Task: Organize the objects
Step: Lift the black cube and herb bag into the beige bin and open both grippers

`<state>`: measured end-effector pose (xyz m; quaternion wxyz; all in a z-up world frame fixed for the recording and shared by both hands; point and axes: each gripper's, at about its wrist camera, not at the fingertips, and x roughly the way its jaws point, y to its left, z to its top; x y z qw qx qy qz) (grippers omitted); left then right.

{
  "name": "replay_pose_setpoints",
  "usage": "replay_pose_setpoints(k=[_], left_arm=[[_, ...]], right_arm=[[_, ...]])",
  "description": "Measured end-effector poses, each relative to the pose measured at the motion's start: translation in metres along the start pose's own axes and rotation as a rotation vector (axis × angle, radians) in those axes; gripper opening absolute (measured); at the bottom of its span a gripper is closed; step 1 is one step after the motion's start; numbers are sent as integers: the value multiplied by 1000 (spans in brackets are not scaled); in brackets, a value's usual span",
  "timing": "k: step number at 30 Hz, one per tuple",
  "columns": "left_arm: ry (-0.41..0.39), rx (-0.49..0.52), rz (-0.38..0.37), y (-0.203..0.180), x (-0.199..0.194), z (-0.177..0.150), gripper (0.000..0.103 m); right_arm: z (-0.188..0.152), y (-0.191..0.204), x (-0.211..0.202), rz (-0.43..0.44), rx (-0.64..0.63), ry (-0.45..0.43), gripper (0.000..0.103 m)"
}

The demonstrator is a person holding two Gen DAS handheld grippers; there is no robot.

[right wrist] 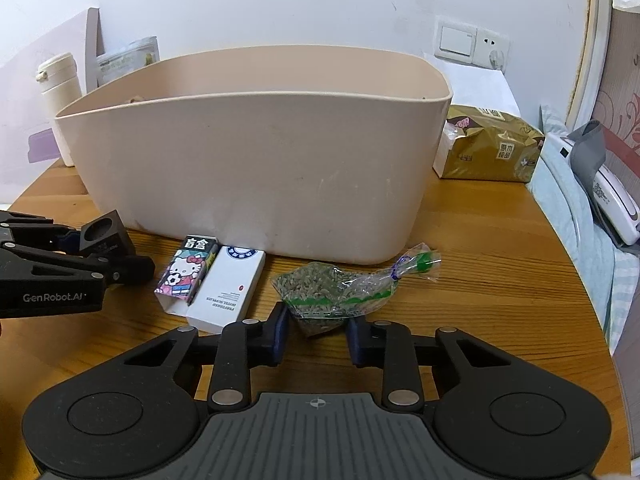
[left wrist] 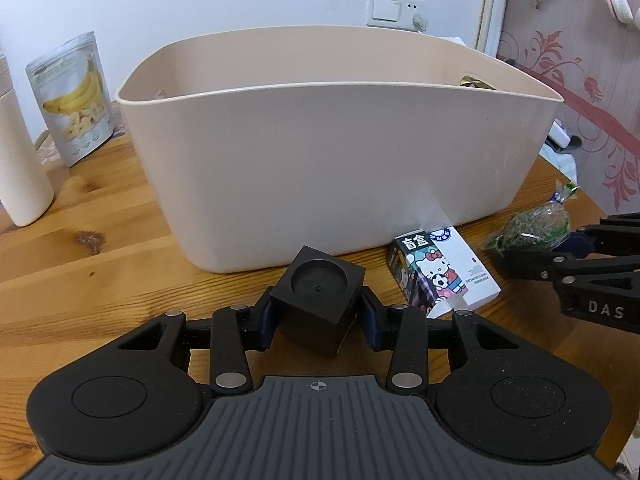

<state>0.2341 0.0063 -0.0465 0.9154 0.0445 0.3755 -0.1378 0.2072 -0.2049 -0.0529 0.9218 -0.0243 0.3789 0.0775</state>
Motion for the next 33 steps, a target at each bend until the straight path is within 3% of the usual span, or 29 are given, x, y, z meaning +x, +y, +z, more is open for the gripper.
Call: replay_pose_setpoints(k=[33], left_arm=[[-143, 5, 30, 7, -81, 19, 42]], right_arm=[[15, 7, -77, -9, -60, -155, 28]])
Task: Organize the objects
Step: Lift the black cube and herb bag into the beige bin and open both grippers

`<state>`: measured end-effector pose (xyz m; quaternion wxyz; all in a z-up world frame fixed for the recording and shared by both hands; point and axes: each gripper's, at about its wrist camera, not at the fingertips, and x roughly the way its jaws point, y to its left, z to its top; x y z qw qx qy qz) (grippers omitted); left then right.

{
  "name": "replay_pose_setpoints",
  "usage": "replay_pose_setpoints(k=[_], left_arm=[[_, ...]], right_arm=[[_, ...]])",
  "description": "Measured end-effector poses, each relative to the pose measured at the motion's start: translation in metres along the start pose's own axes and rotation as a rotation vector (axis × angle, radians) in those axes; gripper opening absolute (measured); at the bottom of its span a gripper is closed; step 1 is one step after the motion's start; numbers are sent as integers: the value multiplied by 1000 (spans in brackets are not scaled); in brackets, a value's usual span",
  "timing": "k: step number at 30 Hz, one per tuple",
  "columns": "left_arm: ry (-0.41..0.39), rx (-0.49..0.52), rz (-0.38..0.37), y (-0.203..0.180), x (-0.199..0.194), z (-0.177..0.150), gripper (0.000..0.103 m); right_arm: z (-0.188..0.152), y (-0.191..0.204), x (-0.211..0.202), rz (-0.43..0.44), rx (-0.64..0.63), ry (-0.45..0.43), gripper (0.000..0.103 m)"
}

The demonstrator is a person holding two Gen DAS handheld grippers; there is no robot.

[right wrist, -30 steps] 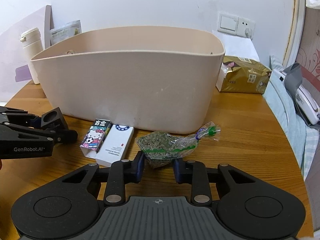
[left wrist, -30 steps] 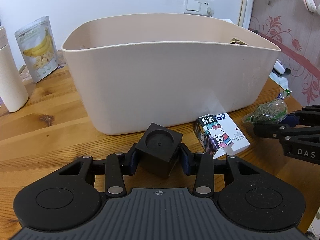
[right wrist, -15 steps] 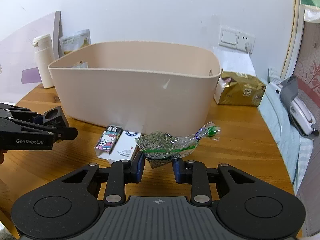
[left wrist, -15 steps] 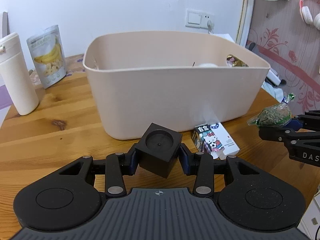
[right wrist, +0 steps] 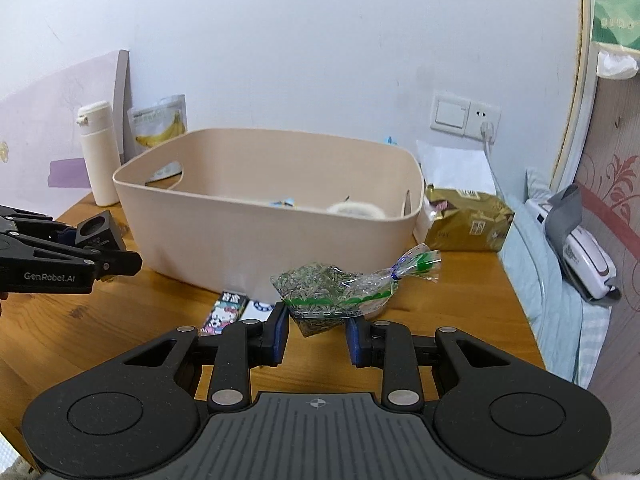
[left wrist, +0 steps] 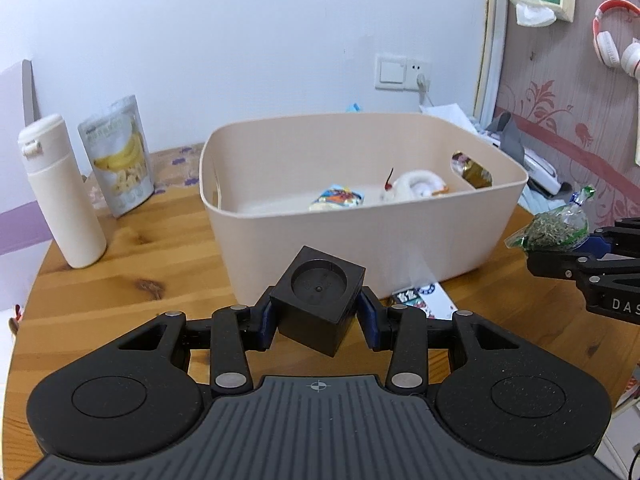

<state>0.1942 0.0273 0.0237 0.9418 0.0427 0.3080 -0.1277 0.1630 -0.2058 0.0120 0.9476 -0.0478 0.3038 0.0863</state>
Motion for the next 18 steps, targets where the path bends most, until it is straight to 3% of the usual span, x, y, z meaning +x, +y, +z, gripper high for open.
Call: replay_pose_setpoints(k=[18], left_arm=[[-81, 33, 15, 1, -22, 40, 42]], right_arm=[[30, -6, -10, -8, -5, -85, 28]])
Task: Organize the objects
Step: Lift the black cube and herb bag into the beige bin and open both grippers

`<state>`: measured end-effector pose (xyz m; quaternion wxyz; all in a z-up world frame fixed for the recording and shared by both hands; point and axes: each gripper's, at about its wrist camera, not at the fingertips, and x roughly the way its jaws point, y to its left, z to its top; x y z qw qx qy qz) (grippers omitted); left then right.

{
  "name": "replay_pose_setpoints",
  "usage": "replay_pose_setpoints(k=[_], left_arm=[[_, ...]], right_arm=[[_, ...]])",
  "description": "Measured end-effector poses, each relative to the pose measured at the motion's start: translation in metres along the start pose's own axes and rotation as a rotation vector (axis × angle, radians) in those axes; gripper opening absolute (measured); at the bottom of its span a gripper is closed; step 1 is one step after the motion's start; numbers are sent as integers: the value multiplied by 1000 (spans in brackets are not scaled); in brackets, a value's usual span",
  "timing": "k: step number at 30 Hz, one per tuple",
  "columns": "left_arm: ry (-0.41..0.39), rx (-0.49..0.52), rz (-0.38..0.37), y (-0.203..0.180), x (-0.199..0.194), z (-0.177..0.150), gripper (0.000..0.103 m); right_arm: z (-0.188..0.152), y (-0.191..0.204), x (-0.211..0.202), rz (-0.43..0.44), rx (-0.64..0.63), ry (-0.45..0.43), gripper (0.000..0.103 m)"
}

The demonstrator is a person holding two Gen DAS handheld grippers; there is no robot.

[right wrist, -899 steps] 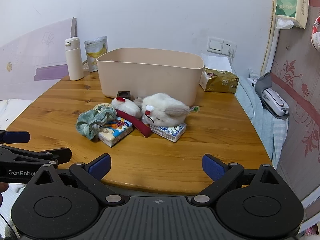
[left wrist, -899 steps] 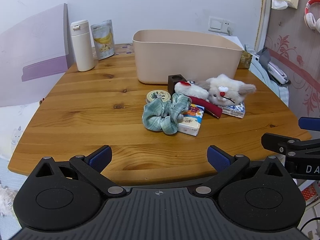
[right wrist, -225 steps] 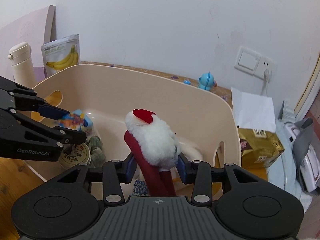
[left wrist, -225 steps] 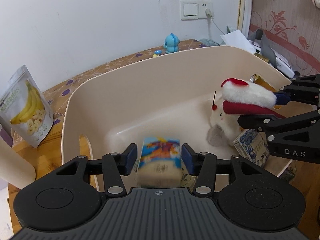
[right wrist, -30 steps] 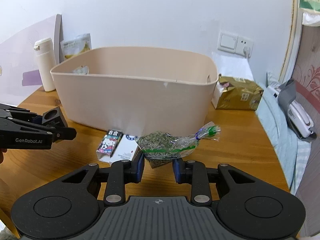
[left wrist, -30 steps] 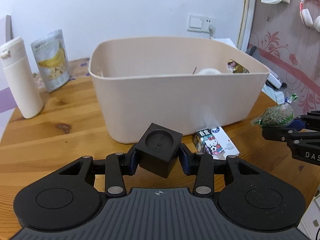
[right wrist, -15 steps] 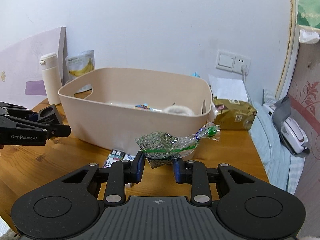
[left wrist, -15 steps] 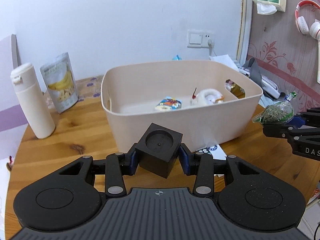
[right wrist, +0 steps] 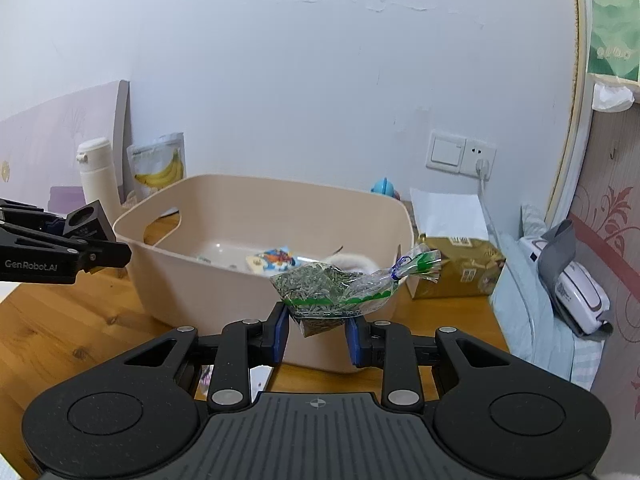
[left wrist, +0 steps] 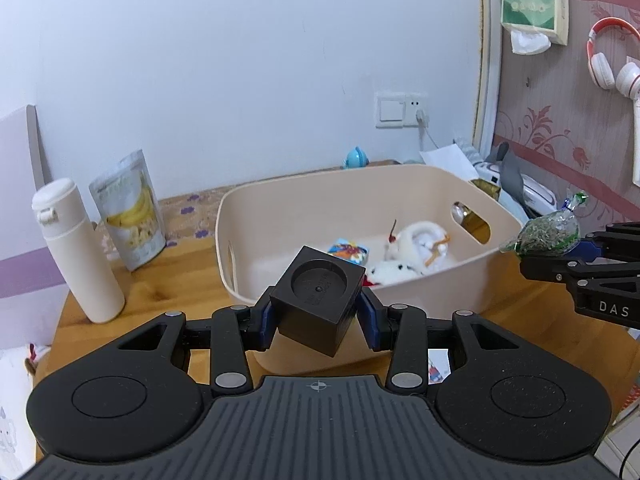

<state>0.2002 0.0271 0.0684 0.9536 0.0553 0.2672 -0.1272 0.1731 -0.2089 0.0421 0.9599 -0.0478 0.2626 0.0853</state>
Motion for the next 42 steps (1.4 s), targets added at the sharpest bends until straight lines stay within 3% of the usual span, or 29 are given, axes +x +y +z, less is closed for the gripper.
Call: replay_pose_setpoints(k=[20, 32, 42], left_arm=[[-12, 31, -7, 2, 50, 48, 42], [64, 28, 2, 4, 105, 53, 42], [150, 64, 2, -1, 140, 50, 43]], right_arm=[[41, -10, 31, -1, -7, -51, 28], [57, -15, 65, 6, -4, -43, 28], [56, -18, 100, 18, -29, 24, 29]])
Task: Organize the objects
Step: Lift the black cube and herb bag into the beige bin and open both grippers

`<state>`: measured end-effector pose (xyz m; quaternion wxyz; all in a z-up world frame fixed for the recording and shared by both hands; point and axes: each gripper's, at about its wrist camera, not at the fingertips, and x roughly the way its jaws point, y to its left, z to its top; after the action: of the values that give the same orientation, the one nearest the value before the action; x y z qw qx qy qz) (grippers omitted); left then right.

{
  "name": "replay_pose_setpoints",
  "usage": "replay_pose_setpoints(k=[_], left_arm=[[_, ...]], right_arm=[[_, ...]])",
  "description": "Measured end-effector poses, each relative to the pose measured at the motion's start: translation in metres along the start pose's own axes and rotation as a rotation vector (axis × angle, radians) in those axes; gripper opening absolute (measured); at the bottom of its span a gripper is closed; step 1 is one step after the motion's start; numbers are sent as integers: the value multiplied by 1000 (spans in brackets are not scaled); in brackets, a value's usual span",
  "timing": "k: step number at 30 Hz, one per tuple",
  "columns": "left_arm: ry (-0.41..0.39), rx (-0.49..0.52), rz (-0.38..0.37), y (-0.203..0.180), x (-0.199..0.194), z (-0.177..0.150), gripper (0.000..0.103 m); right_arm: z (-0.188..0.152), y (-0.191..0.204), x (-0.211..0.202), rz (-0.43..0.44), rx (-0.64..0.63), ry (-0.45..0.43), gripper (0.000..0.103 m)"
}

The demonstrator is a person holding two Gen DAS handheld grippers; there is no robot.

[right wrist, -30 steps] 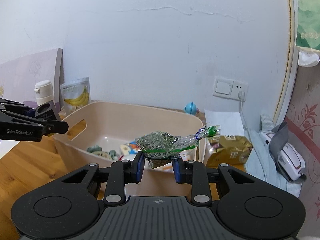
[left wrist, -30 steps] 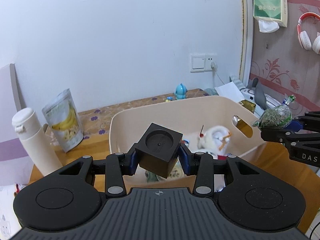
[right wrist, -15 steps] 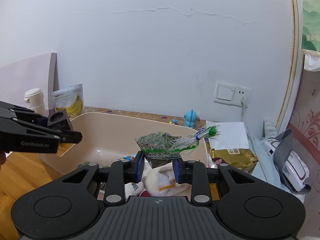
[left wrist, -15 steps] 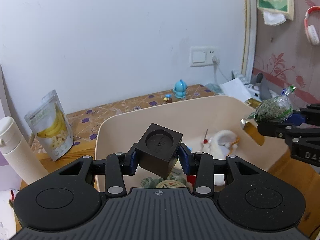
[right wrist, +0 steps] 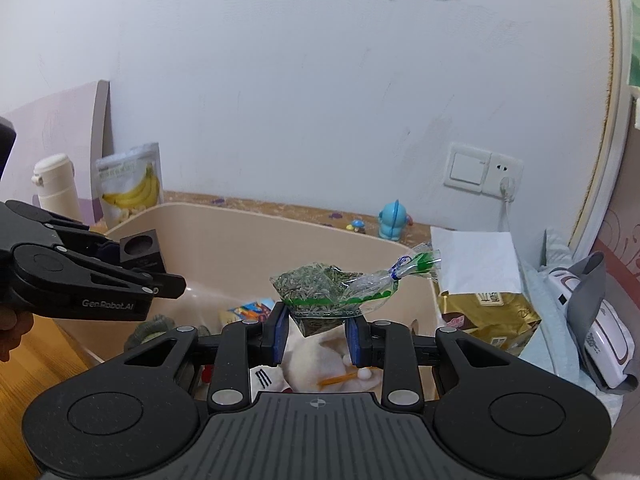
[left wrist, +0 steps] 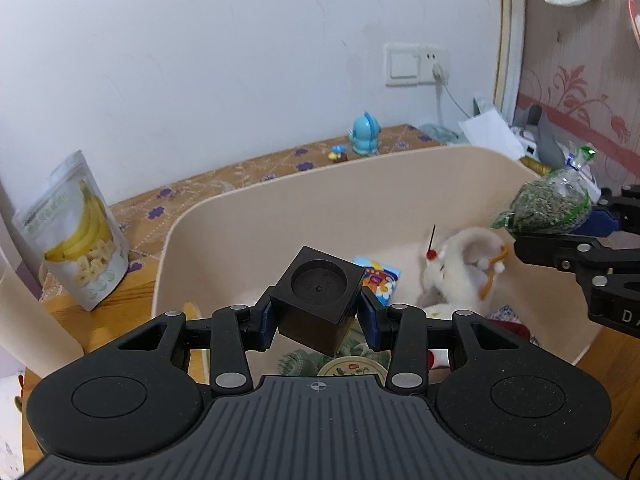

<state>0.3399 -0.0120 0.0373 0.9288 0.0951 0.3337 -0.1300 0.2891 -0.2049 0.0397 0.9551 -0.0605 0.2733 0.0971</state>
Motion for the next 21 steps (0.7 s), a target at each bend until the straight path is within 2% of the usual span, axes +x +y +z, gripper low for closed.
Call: replay_pose_setpoints(k=[12, 14, 16, 18, 20, 21], left_arm=[[67, 37, 5, -5, 16, 1, 44], [69, 37, 2, -6, 16, 1, 47], [63, 38, 14, -6, 15, 2, 56], [53, 38, 29, -6, 13, 1, 63], [44, 34, 40, -6, 9, 2, 68], [38, 30, 39, -6, 7, 2, 70]], right_arm=[[-3, 2, 27, 20, -36, 86, 29], [-3, 3, 29, 22, -40, 100, 30], [-5, 3, 32, 23, -38, 116, 30], [-6, 3, 33, 22, -33, 125, 41], [-7, 2, 32, 22, -25, 127, 43], [-7, 2, 32, 22, -21, 127, 49]])
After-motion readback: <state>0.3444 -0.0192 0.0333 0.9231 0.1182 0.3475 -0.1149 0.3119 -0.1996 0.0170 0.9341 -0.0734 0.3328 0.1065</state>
